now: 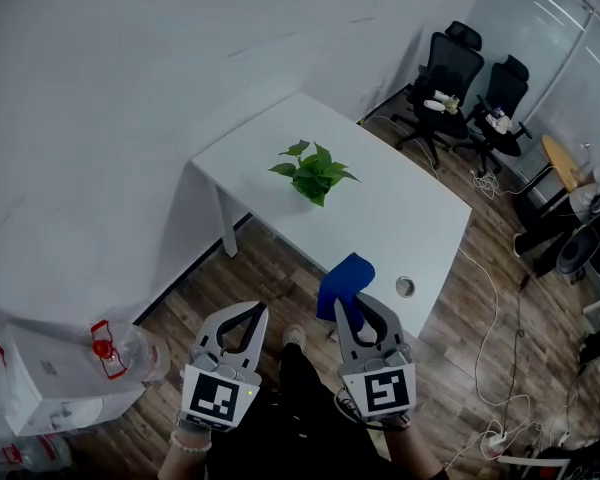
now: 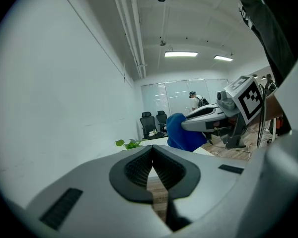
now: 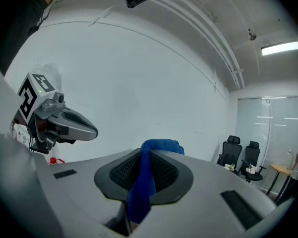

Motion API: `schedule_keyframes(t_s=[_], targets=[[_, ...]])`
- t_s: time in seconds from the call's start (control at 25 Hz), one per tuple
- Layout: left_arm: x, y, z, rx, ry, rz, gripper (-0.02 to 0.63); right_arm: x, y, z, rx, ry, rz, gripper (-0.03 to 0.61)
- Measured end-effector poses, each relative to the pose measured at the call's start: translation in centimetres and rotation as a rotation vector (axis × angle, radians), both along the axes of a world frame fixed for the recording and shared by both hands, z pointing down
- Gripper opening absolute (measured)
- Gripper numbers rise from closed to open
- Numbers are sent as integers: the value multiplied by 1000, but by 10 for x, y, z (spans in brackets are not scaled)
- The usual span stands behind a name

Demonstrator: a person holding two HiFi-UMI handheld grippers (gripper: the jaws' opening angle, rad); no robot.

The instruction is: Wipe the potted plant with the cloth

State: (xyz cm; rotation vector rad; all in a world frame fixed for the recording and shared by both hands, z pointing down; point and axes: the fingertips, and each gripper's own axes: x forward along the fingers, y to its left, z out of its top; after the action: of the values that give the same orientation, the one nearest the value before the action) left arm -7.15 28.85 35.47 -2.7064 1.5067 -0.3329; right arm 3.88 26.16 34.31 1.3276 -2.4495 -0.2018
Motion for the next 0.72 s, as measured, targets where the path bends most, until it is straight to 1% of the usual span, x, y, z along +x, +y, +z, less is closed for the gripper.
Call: schedule_keyframes(t_s=[0.16,0.28,0.44,0.52,0.64,0.72], targets=[[-5,-24,2,-1,-3,-22,14,-2,-31,0,4,9,-13,75],[-8,-46,4,46,-50,-9,14,-3,-57,-2,10,10,-30,75],[-8,-79,2,50,-77,-26,14,0,-95,-4,10,13,-40,75],[-8,-95,2,37,-68,-41,14,3,-114,-6,11,15,-44,75],[-7,-123,-2,-13,-15,-83,14,9,-146,-7,7,13,-37,75],[-5,-142,-1,14,-38,-69,14,14,-166,-7,6,12,-35,75]])
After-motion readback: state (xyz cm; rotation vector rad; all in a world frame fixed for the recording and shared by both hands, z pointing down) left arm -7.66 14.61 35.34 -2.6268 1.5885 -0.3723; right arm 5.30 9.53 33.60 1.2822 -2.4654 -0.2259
